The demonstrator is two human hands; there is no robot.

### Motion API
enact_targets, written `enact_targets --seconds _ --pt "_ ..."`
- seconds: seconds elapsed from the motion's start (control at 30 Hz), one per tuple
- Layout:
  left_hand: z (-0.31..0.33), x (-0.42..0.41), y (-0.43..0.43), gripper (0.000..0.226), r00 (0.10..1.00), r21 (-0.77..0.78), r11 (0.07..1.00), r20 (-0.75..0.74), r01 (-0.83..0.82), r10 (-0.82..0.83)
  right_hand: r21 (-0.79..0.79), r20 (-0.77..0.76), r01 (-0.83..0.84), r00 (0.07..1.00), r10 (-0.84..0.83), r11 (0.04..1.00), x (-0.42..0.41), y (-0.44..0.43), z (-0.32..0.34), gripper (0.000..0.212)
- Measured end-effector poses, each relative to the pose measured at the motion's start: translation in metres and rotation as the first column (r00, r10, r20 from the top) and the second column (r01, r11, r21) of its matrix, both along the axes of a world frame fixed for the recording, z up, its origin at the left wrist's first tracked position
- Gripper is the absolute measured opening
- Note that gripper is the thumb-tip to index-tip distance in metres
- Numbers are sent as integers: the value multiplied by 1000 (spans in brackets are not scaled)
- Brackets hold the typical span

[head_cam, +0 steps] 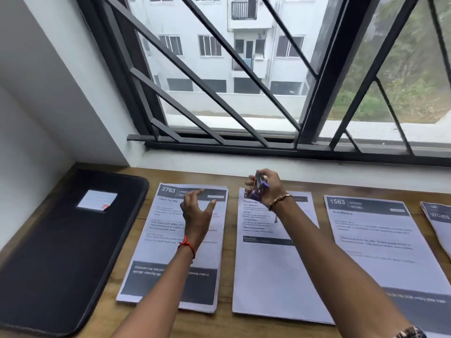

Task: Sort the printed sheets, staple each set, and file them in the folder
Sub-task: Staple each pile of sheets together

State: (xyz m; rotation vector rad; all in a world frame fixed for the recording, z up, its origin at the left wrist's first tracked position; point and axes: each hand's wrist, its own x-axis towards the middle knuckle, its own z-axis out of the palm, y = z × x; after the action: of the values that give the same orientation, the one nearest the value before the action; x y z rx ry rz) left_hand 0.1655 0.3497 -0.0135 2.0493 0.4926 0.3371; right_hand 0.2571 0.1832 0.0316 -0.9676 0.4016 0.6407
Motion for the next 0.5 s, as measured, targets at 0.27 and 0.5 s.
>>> enact_targets --seconds 0.27,0.5 --pt "-4 -6 75 42 975 108 994 -223 3 21 -768 162 -50 949 269 638 -38 81 -3 20" --pt "-7 -13 120 43 937 113 989 -345 94 -50 -965 107 45 967 232 257 -58 99 -30 42"
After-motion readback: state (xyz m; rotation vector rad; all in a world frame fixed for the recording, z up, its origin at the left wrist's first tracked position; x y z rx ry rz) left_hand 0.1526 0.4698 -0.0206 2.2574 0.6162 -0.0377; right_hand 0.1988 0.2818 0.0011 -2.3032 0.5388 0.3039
